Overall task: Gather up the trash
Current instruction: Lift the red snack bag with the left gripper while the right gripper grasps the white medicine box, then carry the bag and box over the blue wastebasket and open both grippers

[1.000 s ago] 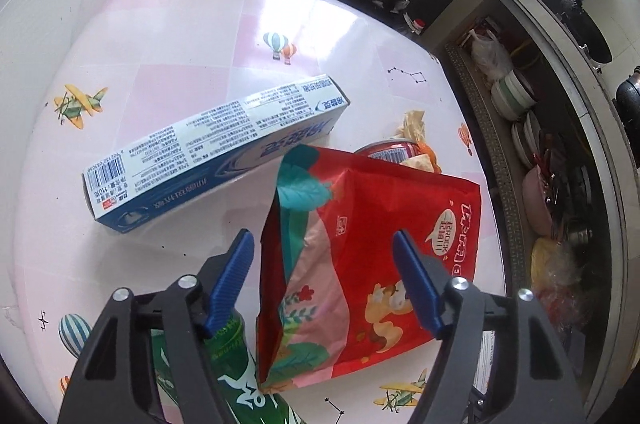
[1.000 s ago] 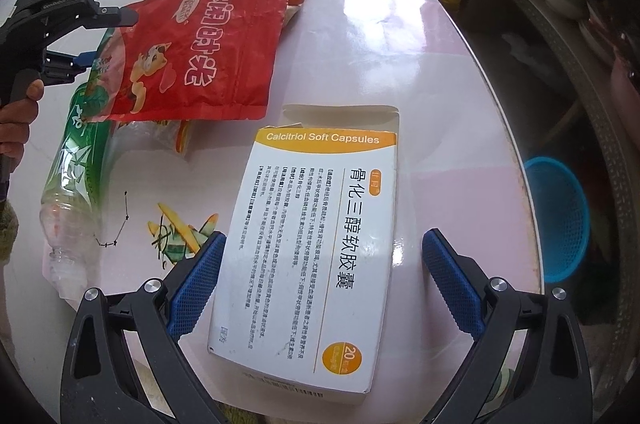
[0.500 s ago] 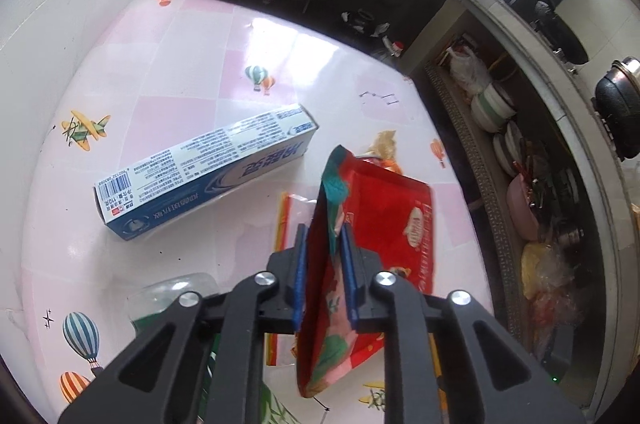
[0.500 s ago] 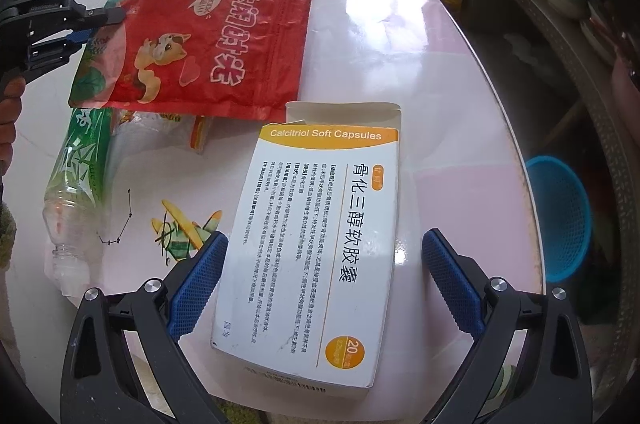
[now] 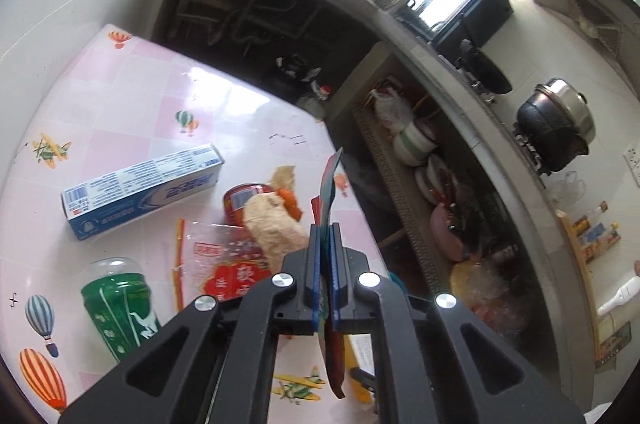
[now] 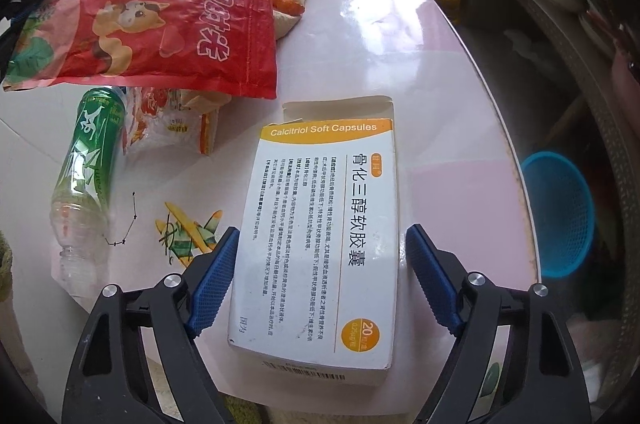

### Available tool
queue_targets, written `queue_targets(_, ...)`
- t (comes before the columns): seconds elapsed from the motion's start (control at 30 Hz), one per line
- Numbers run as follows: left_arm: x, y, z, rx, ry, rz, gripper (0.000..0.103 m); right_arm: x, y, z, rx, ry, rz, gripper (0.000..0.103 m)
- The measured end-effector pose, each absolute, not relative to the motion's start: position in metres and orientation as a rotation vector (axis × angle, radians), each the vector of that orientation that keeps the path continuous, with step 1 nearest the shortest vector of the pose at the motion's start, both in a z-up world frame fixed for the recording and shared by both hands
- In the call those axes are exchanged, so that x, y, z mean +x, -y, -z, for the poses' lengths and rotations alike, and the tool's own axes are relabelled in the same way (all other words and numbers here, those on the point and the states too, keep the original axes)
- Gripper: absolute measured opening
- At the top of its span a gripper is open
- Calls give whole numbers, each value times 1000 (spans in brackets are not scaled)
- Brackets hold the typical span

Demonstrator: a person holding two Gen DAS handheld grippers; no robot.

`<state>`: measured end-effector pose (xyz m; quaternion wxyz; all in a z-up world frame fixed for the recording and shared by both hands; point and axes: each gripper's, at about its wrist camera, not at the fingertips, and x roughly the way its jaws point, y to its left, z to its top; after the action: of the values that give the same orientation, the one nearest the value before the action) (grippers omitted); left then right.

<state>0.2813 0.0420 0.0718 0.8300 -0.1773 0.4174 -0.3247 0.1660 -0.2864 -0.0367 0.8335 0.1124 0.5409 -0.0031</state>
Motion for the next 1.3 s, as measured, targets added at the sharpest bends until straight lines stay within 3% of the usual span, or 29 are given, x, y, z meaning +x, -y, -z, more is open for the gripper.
queue_targets(0.37,256,-30,-92,-419,-813,789,3,164,299,31,286,-1122,31,68)
queue_targets(0.83,252,-7,-114,-420,-771,843,3,147,343,11,403,-1037,85,66)
queue_targets(1.3,234,95,-110,-313,-777,928,3,101,430,13,507,-987,253,66)
